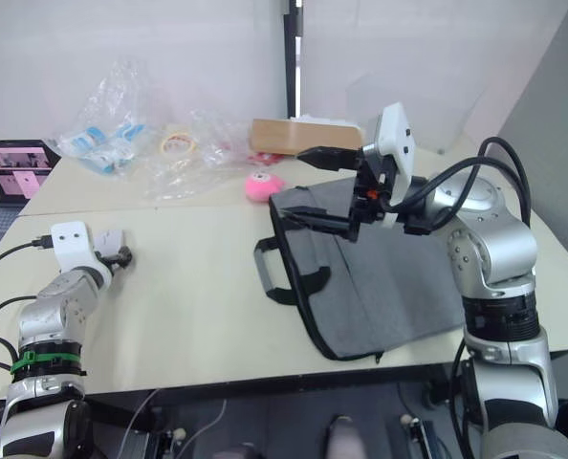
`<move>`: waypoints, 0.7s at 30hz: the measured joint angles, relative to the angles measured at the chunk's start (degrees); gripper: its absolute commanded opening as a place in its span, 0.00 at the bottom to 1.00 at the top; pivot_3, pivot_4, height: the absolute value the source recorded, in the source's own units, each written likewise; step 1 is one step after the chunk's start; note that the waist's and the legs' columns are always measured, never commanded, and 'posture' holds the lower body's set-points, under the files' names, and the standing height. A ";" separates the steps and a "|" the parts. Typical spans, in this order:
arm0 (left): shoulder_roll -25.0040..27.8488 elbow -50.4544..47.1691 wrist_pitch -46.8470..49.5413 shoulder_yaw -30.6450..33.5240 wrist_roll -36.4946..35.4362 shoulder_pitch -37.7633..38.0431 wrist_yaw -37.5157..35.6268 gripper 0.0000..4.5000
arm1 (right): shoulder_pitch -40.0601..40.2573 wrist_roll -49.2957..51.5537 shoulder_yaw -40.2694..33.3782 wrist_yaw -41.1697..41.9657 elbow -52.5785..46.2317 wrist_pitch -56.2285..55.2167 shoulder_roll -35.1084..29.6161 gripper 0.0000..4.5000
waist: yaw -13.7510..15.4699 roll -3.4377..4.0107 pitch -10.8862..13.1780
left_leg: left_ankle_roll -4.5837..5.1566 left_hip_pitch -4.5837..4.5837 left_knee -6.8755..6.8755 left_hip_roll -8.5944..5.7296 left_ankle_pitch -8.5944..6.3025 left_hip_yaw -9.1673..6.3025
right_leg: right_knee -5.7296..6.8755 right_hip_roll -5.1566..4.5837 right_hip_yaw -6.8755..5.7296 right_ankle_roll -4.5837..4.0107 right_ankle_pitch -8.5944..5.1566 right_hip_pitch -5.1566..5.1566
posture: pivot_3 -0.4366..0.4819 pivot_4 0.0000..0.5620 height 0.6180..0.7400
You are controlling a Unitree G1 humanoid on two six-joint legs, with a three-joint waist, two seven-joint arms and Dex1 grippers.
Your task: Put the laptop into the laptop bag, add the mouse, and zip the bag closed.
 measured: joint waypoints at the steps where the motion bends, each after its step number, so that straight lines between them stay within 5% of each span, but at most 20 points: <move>1: 0.00 0.12 0.00 -0.10 0.03 -0.10 -0.08 1.00 | 0.24 -0.42 0.12 0.16 -0.07 -0.03 -0.28 1.00 | 0.01 0.00 0.00 | 0.00 0.00 0.00 0.00 0.00 0.00 | 0.01 0.00 0.00 0.00 0.00 0.00 | 0.48 0.27 1.00; 8: 0.00 2.27 -0.64 -0.38 0.20 -1.41 -0.78 1.00 | 3.46 -1.20 0.23 2.45 -1.49 -0.68 -3.41 1.00 | 0.41 -0.01 -0.01 | 0.00 0.01 0.03 -0.01 0.00 0.02 | 0.02 -0.02 0.02 0.00 0.00 0.02 | 0.48 0.27 1.00; 14: 0.05 4.76 -1.65 -0.35 0.24 -2.69 -0.88 0.63 | 4.69 -1.00 -0.20 3.33 -2.75 -0.57 -5.70 1.00 | 0.68 -0.02 -0.02 | 0.00 0.03 0.03 0.00 0.00 0.03 | 0.05 -0.01 0.02 0.00 0.00 0.02 | 0.48 0.27 1.00; 21: 0.18 6.56 -2.54 -0.51 0.35 -3.62 -1.28 0.63 | 5.88 -0.89 -0.69 2.97 -3.79 -0.51 -6.31 1.00 | 0.96 -0.03 -0.02 | 0.00 0.04 0.04 0.01 0.00 0.05 | 0.07 -0.01 0.05 0.00 0.00 0.02 | 0.48 0.27 1.00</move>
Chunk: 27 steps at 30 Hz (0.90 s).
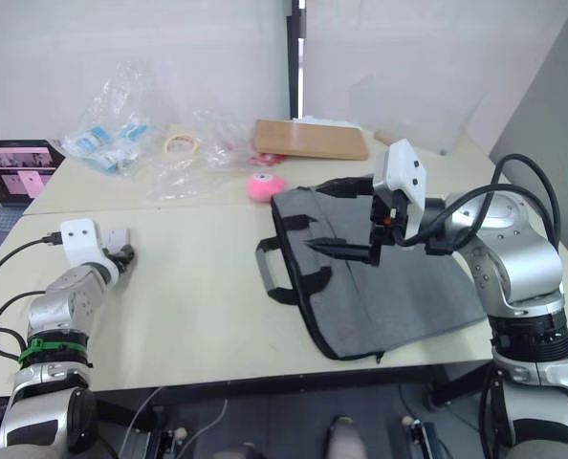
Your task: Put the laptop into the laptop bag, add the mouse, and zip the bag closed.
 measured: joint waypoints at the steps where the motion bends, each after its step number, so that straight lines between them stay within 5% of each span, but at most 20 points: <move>1: 0.00 -0.05 0.01 0.00 -0.02 0.01 -0.01 0.63 | 0.48 0.09 -0.16 -0.07 -0.44 0.11 -0.26 1.00 | 0.03 0.00 0.00 | 0.00 0.00 0.00 0.00 0.00 0.00 | 0.00 0.00 0.00 0.00 0.00 0.00 | 0.48 0.27 1.00; 15: 3.12 -3.19 -0.17 1.50 -2.23 4.19 -8.07 0.63 | 8.15 -1.25 -2.41 -1.01 -1.71 -1.05 -4.33 1.00 | 0.25 -0.01 0.01 | 0.00 -0.03 0.00 -0.02 0.00 0.01 | -0.02 0.00 -0.02 0.00 0.00 -0.02 | 0.48 0.27 1.00; 19: 7.20 -6.81 -1.07 0.38 -3.15 4.66 -16.81 0.63 | 9.23 -1.86 -2.42 -1.22 -2.20 -1.75 -4.74 1.00 | 0.38 -0.04 0.02 | 0.00 -0.04 0.00 -0.01 0.00 0.00 | -0.03 0.00 -0.03 0.00 0.00 -0.02 | 0.48 0.27 1.00; 27: 19.44 -23.11 -0.17 -10.11 -9.78 7.26 -50.17 0.63 | 9.67 -1.92 -2.39 -2.32 -2.88 -2.00 -4.71 1.00 | 0.19 -0.04 0.03 | 0.00 -0.06 -0.08 0.02 0.00 0.00 | -0.08 0.02 -0.07 0.00 0.00 -0.04 | 0.48 0.27 1.00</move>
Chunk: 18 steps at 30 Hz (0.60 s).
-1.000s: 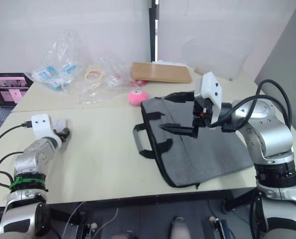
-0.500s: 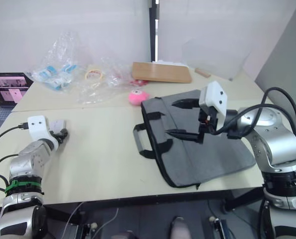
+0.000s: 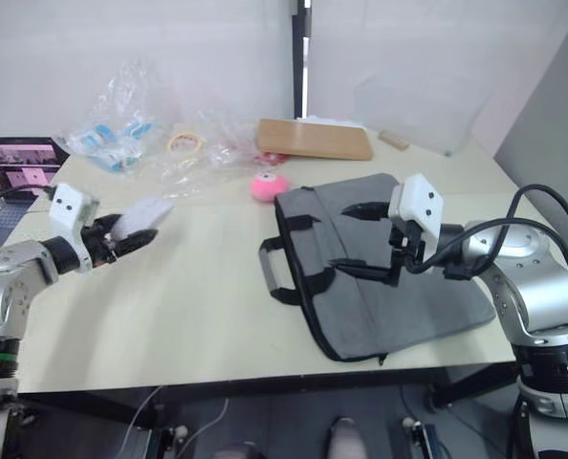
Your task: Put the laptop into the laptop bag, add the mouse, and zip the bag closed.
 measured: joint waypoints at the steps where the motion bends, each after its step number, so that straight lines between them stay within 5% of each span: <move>1: 0.00 -0.73 -0.04 -0.69 -0.24 0.28 -1.69 0.63 | 0.00 -0.01 0.19 -0.60 -0.52 0.39 0.04 1.00 | -0.01 0.00 0.00 | 0.00 0.00 0.00 0.01 0.00 0.01 | 0.00 0.01 0.00 0.00 0.00 0.00 | 0.48 0.27 1.00; 9: 0.74 -7.85 -2.91 -3.55 -1.33 4.57 -11.38 0.63 | 0.01 -4.40 6.74 -9.41 -7.31 7.06 2.86 1.00 | -0.01 0.00 0.00 | 0.00 -0.05 0.01 0.03 0.00 0.04 | 0.00 0.02 0.01 -0.01 0.00 -0.02 | 0.48 0.27 1.00; 18: 1.26 -8.03 -4.32 -3.45 -1.25 5.70 -12.60 0.63 | -1.45 -14.06 17.78 -25.24 -9.29 16.82 12.69 1.00 | 0.03 0.00 0.00 | 0.02 -0.04 0.01 0.01 -0.01 0.04 | -0.01 0.02 0.02 -0.02 0.01 -0.01 | 0.48 0.27 1.00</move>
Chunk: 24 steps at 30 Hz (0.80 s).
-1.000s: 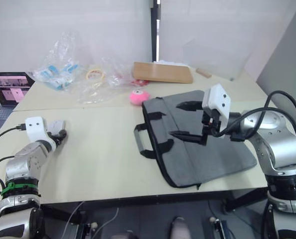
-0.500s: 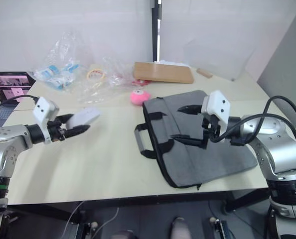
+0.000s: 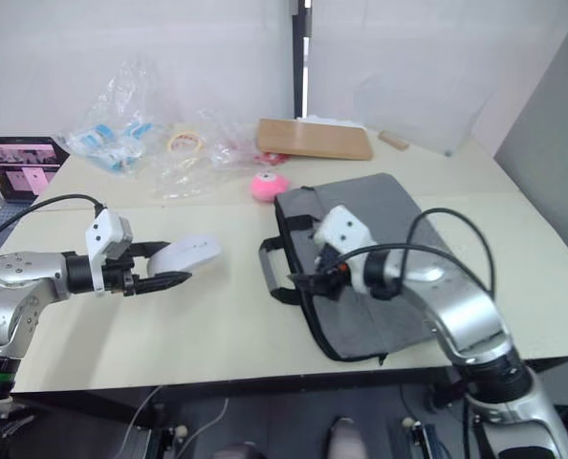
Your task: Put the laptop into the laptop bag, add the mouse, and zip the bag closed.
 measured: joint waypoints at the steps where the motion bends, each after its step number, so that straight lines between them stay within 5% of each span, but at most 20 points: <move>1: 0.00 -0.34 -0.36 -0.06 0.00 0.23 -0.12 0.63 | -0.26 -2.36 1.84 -2.47 0.09 0.68 1.84 1.00 | -0.07 0.00 0.00 | 0.00 -0.01 0.00 0.00 0.00 -0.01 | 0.00 0.00 0.00 0.00 0.00 -0.02 | 0.48 0.27 1.00; 12: 0.24 -0.47 -0.72 0.02 0.30 2.05 0.14 0.63 | -1.97 -15.99 10.30 -11.64 6.05 5.14 7.23 1.00 | -0.47 0.00 0.00 | 0.00 -0.01 0.00 0.00 0.00 -0.03 | 0.01 0.02 -0.02 0.00 0.00 -0.02 | 0.48 0.27 1.00; 24: 0.22 -0.49 -0.73 0.01 0.29 2.05 0.86 0.63 | -1.71 -17.92 10.97 -9.06 5.82 5.20 6.56 0.14 | -0.50 0.00 0.00 | 0.00 -0.02 -0.01 -0.02 0.00 -0.05 | -0.01 0.03 -0.07 0.00 0.00 0.00 | 0.48 0.27 1.00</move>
